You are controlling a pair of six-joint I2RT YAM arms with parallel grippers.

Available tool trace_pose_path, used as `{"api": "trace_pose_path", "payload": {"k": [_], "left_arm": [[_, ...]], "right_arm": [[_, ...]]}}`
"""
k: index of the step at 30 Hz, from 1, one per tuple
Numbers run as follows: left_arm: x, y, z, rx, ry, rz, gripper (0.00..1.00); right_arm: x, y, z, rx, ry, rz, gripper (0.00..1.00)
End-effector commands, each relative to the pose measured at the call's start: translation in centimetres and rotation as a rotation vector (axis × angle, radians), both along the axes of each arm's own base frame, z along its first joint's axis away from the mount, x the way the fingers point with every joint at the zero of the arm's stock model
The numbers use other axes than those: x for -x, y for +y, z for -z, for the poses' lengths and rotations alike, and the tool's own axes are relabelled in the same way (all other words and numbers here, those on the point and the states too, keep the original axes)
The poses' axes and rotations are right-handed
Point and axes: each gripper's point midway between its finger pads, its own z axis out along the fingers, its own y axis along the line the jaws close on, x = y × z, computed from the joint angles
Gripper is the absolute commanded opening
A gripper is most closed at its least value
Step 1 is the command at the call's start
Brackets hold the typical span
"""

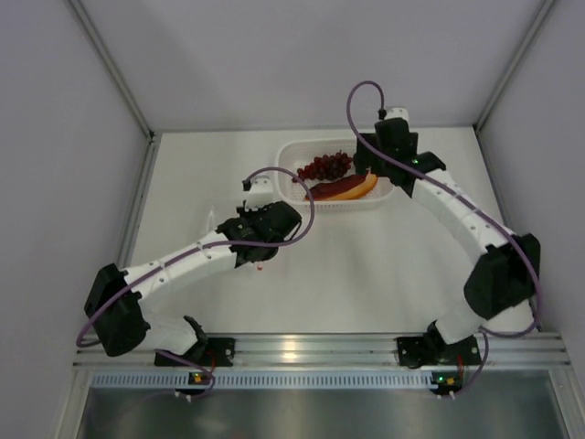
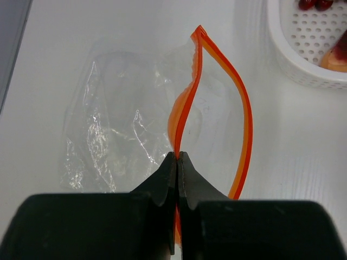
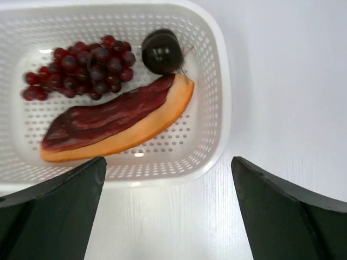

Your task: Open the zip-top bag and remove the fake food

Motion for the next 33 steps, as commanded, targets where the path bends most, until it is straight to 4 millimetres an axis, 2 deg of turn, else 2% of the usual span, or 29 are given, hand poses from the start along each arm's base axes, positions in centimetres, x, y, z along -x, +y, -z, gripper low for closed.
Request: {"api": "trace_pose_path", "payload": {"k": [1,2,4,5,6,7,8,10,12,13,14,18,22,27,33], "left_arm": [[0.2,-1.5,-0.4,0.032,0.015,0.041,0.08],[0.3,-1.5,-0.5,0.037,0.016,0.047,0.12],[0.6,-1.7,-0.6,0.050,0.029,0.069,0.16],[0.8,-1.8,-1.0,0.068,0.025,0.080,0.23],[1.0,-1.9,-1.1,0.073,0.029,0.092,0.28],[1.2,-2.0,-1.4,0.092,0.029,0.107,0.34],[1.5,-2.0,-1.6,0.102,0.028,0.114,0.46],[1.8,-1.7,-2.4,0.127,0.012,0.125,0.54],[2.1,-1.3,-2.6,0.132,0.004,0.126,0.65],[2.2,-1.0,-3.4,0.150,-0.015,0.125,0.68],[2.4,-0.9,-3.6,0.158,-0.020,0.128,0.72],[2.9,0.0,-5.1,0.189,-0.066,0.127,0.92],[3.3,1.0,-6.8,0.196,-0.106,0.141,0.97],[4.5,3.5,-10.3,0.226,-0.210,0.153,0.99],[6.6,6.8,-13.6,0.225,-0.311,0.199,0.99]], "right_arm": [[4.0,0.0,-3.6,-0.165,-0.067,-0.045,0.99],[5.6,-0.4,-3.7,-0.212,-0.084,-0.045,0.99],[7.6,-0.1,-3.8,-0.273,-0.089,-0.089,0.99],[9.2,-0.6,-3.8,-0.291,-0.102,-0.096,0.99],[10.0,-0.6,-4.2,-0.317,-0.116,-0.106,0.99],[11.1,-0.6,-3.6,-0.326,-0.108,-0.122,0.99],[12.2,-1.0,-5.0,-0.346,-0.153,-0.127,0.99],[13.6,-1.5,-5.3,-0.349,-0.156,-0.128,0.99],[15.1,-2.4,-6.4,-0.349,-0.190,-0.122,1.00],[15.6,-3.0,-6.2,-0.336,-0.184,-0.105,0.99],[16.4,-3.3,-7.1,-0.342,-0.218,-0.112,1.00],[18.4,-4.3,-8.3,-0.343,-0.287,-0.132,0.99],[20.4,-5.7,-9.5,-0.312,-0.346,-0.136,0.99],[22.1,-8.6,-9.1,-0.218,-0.319,-0.043,0.99],[23.6,-10.9,-9.1,-0.148,-0.351,0.008,1.00]]}}
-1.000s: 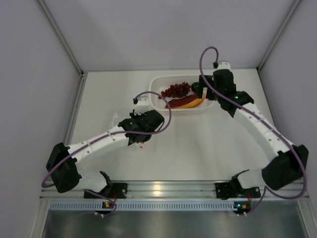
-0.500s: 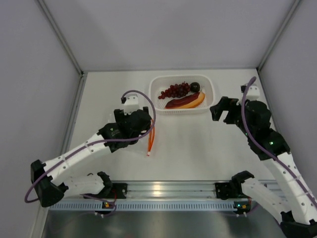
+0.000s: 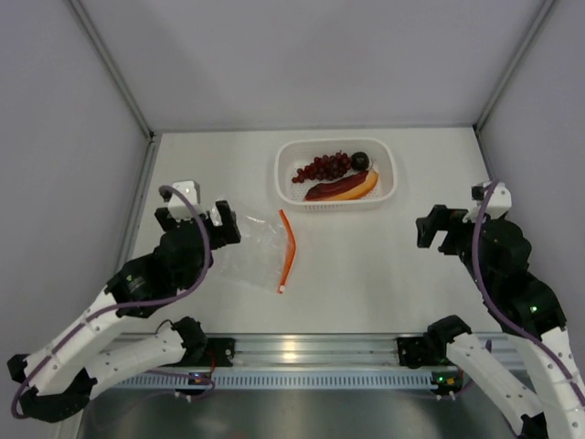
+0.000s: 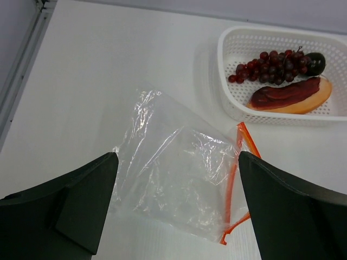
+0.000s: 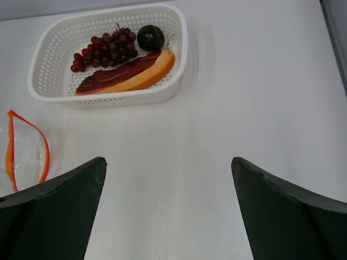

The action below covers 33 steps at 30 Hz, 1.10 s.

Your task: Open the zip-top bag and remove the fake food

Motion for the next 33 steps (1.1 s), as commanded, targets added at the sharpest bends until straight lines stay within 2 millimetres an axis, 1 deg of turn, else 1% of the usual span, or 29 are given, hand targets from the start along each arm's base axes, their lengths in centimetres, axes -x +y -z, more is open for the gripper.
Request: {"api": "trace_pose_path", "payload": {"k": [1,3,5,6,9,12,15,17,19,20,21,23,24,25,26,27,28,29,30,31,32,33], "left_arm": [[1.2,2.0,-1.7,-0.032,-0.063,0.030,0.99],[2.0,2.6,-2.5,-0.021,-0.095,0.063,0.99],[2.5,3.0,-2.8,-0.039,-0.108,0.089,0.99],[2.8,3.5,-3.0,-0.039,-0.119,0.088,0.99],[3.2,4.7,-3.0,-0.046,-0.138,0.067,0.99],[3.2,5.7,-2.5,-0.048,-0.145,0.018,0.99],[3.1,5.7,-2.4,-0.062,-0.139,0.017,0.99],[3.0,6.1,-2.4,-0.060,-0.139,-0.003,0.99],[2.9,6.5,-2.4,-0.046,-0.135,-0.022,0.99],[2.8,6.6,-2.4,-0.041,-0.135,-0.027,0.99],[2.6,7.0,-2.4,-0.038,-0.133,-0.052,0.99],[2.1,6.5,-2.4,-0.030,-0.134,-0.023,0.99],[1.8,7.0,-2.4,-0.029,-0.134,-0.046,0.99],[1.6,6.2,-2.1,-0.018,-0.127,0.006,0.99],[1.3,6.1,-1.9,-0.015,-0.123,0.012,0.99],[0.8,6.8,-1.9,-0.005,-0.126,-0.021,0.99],[0.6,5.9,-1.6,0.013,-0.118,0.032,0.99],[0.1,5.9,-1.0,0.015,-0.102,0.035,0.99],[-0.4,6.7,-1.1,0.025,-0.106,0.006,0.99],[-0.5,6.0,-0.9,0.040,-0.094,0.047,0.99],[-0.8,6.0,-0.7,0.047,-0.088,0.054,0.99],[-1.4,6.9,-0.4,0.053,-0.075,0.020,0.99]], "right_arm": [[1.5,-2.5,-1.4,0.048,-0.057,0.076,0.99],[1.8,-3.3,-1.2,0.075,-0.062,0.101,0.99],[2.1,-3.9,-1.1,0.090,-0.068,0.121,0.99],[2.2,-4.1,-1.0,0.098,-0.068,0.130,0.99],[2.6,-4.6,-0.7,0.115,-0.055,0.143,0.99],[2.8,-5.1,-0.4,0.135,-0.044,0.162,0.99],[2.8,-5.4,-0.3,0.138,-0.051,0.175,1.00],[2.7,-5.4,-0.4,0.132,-0.066,0.179,0.99],[2.6,-5.3,0.0,0.125,-0.067,0.178,0.99],[2.5,-5.2,0.0,0.122,-0.070,0.175,0.99],[2.3,-4.9,0.2,0.116,-0.071,0.168,0.99],[2.0,-4.6,0.3,0.105,-0.070,0.160,0.99],[1.8,-4.3,0.4,0.103,-0.068,0.149,0.99],[1.7,-4.3,0.5,0.103,-0.063,0.148,0.99],[1.7,-4.2,0.6,0.103,-0.061,0.149,1.00],[1.5,-4.2,0.7,0.107,-0.054,0.149,0.99],[1.4,-4.1,0.6,0.102,-0.059,0.150,0.99],[1.3,-4.1,0.6,0.099,-0.059,0.149,0.99],[1.2,-4.0,0.7,0.099,-0.056,0.151,0.99],[1.0,-3.9,0.5,0.093,-0.062,0.151,0.99],[0.9,-3.9,0.5,0.093,-0.063,0.151,0.99],[0.7,-3.8,0.8,0.097,-0.054,0.154,0.99]]}}
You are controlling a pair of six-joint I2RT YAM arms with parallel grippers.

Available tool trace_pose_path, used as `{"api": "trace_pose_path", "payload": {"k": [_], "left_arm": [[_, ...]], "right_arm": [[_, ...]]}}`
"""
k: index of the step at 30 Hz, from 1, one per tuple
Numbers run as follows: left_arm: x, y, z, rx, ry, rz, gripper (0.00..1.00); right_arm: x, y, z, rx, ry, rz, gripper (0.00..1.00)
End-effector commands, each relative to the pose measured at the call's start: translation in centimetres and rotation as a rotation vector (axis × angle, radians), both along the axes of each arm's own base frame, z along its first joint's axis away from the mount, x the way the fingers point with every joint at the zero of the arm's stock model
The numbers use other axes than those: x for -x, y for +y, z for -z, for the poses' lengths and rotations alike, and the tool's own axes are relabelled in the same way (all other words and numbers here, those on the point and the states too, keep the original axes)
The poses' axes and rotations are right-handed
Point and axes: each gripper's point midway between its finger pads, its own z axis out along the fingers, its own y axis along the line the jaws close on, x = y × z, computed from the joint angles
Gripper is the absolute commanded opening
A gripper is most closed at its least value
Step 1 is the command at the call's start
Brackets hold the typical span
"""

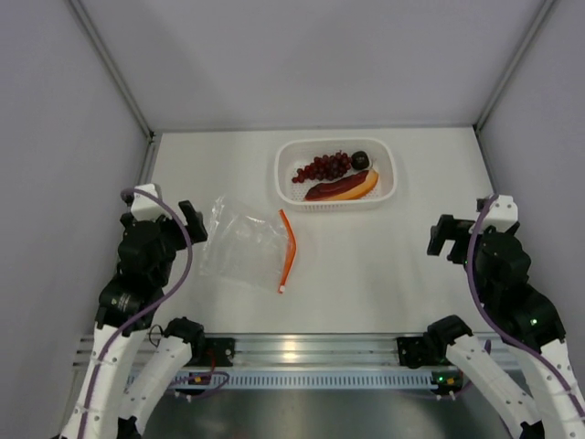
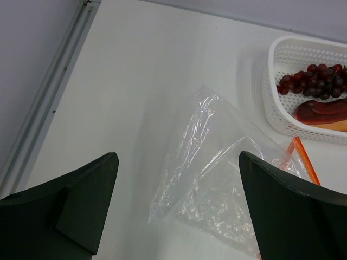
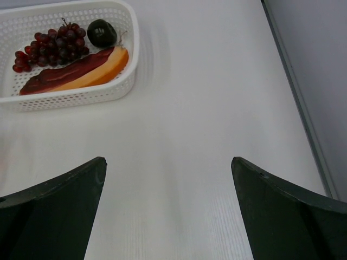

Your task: Open the zip-top bag and remove the fake food

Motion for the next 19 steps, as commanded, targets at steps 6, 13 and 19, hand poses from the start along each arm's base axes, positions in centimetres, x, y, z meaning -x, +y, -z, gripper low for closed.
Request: {"api": "trace_pose_path", "payload": {"k": [6,13,19], "left_arm": [[-2.2,-0.9,-0.1,0.065,-0.009,0.086,0.99],[-2.3,-0.9,0.2,0.068,-0.001,0.085,0.99],[-2.4,-1.0,0.4,0.070,0.005,0.085,0.99]], "right_arm": [[-2.0,0.8,-0.6,-0.030,-0.033,0.008,1.00],[-2.4,1.0,-0.4,-0.025,-0.021,0.005,0.99],[-2.4,1.0,-0.4,-0.023,-0.023,0.007,1.00]]}}
